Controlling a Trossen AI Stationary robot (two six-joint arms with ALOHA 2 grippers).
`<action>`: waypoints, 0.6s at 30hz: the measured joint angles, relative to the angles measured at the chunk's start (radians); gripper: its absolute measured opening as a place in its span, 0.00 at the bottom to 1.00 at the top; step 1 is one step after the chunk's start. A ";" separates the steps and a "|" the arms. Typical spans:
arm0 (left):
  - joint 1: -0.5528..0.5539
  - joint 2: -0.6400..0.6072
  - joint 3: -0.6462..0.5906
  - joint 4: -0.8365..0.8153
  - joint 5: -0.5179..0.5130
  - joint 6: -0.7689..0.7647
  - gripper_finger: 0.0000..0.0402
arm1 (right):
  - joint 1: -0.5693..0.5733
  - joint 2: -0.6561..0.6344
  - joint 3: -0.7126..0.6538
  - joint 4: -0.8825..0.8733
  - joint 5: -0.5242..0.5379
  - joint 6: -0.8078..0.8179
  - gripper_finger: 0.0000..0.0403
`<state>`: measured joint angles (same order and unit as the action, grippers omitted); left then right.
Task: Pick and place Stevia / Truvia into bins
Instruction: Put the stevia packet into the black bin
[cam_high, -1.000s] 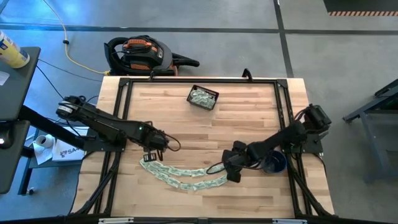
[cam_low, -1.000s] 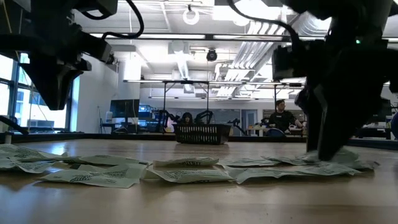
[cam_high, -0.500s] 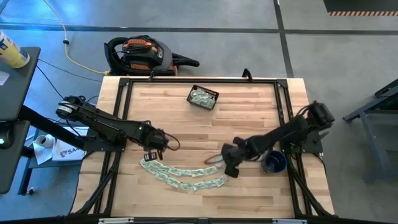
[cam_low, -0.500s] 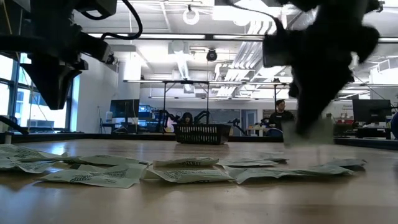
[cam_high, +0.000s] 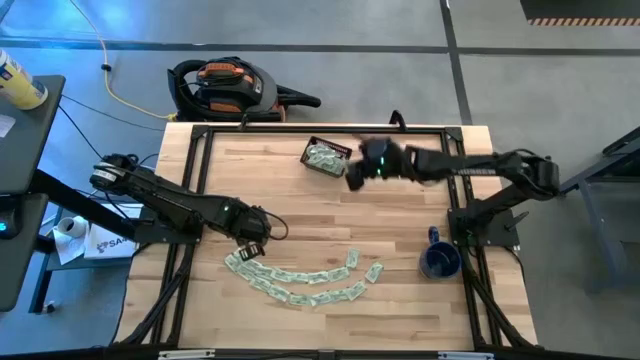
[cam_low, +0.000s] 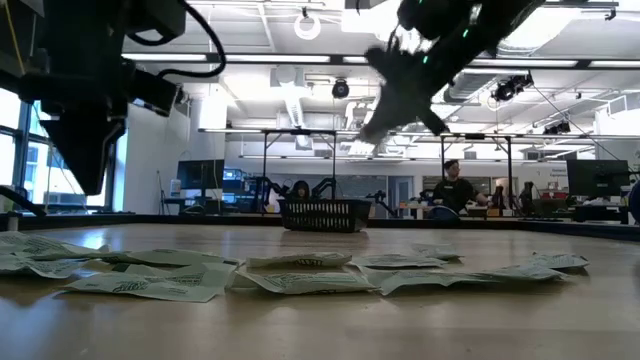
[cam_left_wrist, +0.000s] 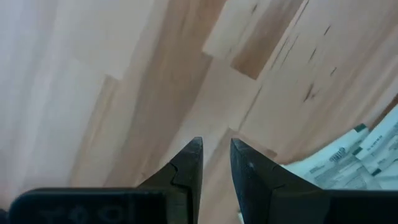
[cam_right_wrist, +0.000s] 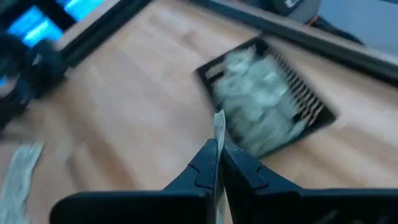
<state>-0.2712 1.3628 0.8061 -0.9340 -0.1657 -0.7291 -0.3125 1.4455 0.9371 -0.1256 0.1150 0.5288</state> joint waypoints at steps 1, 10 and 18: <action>-0.006 0.000 -0.005 0.000 0.003 -0.022 0.29 | -0.038 0.022 0.000 0.022 -0.037 -0.012 0.03; -0.072 0.000 -0.008 0.054 0.025 -0.194 0.29 | -0.159 0.279 0.105 0.141 -0.222 -0.099 0.01; -0.070 0.000 -0.009 0.102 0.044 -0.286 0.29 | -0.161 0.506 0.377 -0.032 -0.265 -0.274 0.01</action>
<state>-0.3408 1.3632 0.7975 -0.8322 -0.1217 -1.0154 -0.4740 1.9513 1.3136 -0.1579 -0.1495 0.2545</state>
